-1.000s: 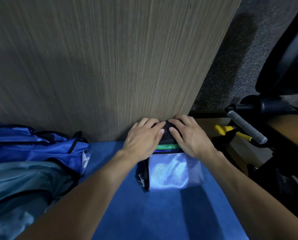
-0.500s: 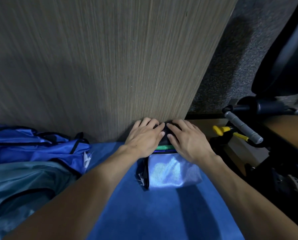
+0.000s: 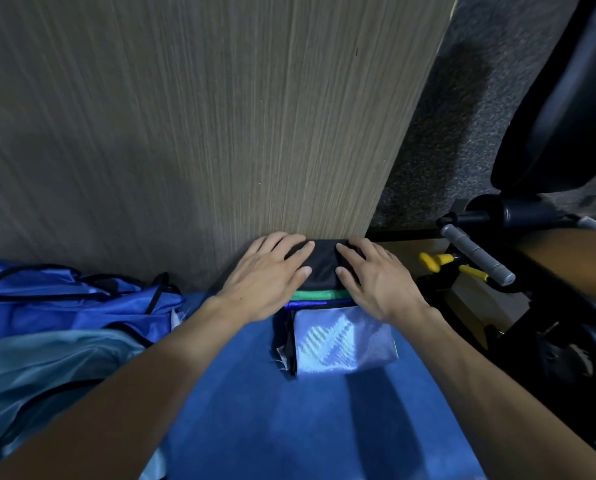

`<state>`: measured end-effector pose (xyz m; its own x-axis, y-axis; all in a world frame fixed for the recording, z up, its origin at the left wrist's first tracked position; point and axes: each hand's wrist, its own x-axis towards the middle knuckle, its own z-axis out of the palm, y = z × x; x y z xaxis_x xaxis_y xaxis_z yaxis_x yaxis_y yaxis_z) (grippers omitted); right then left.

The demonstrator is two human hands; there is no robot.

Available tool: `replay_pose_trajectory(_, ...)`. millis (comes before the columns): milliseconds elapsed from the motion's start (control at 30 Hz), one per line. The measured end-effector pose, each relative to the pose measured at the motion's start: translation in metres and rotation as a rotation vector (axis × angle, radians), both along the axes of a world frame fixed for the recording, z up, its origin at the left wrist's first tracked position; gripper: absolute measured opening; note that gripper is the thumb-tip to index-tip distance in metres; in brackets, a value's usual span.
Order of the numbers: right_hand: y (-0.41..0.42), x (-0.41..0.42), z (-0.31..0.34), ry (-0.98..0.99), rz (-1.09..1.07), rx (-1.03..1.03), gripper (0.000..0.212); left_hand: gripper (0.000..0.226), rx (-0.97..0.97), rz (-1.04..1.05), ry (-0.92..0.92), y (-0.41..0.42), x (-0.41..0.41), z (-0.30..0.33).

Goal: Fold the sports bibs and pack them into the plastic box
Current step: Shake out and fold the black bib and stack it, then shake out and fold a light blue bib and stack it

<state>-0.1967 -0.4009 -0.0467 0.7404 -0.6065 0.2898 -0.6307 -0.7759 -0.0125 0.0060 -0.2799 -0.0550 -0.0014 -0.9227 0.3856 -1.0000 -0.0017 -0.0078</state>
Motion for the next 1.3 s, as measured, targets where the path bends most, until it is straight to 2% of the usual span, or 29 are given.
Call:
replay_pose_trajectory(233,0.01,-0.002,0.008,-0.005,-0.015,0.004,0.057,0.057,0.008,-0.057,-0.06,0.007,0.0,0.004)
replay_pose_trajectory(433,0.013,-0.007,0.006,-0.014,0.007,-0.037,0.065,0.064,0.047,-0.055,-0.11,0.011,0.0,0.005)
replay_pose_trajectory(633,0.011,-0.01,0.001,0.094,0.036,-0.071,0.074,0.067,0.067,-0.018,-0.171,0.008,-0.001,0.005)
replay_pose_trajectory(933,0.011,-0.01,-0.004,0.1,0.052,-0.082,0.078,0.068,0.088,-0.027,-0.06,0.008,-0.004,0.002)
replay_pose_trajectory(1300,0.023,-0.016,-0.004,0.069,0.042,-0.072,0.076,0.07,0.075,-0.04,-0.059,0.024,-0.01,0.004)
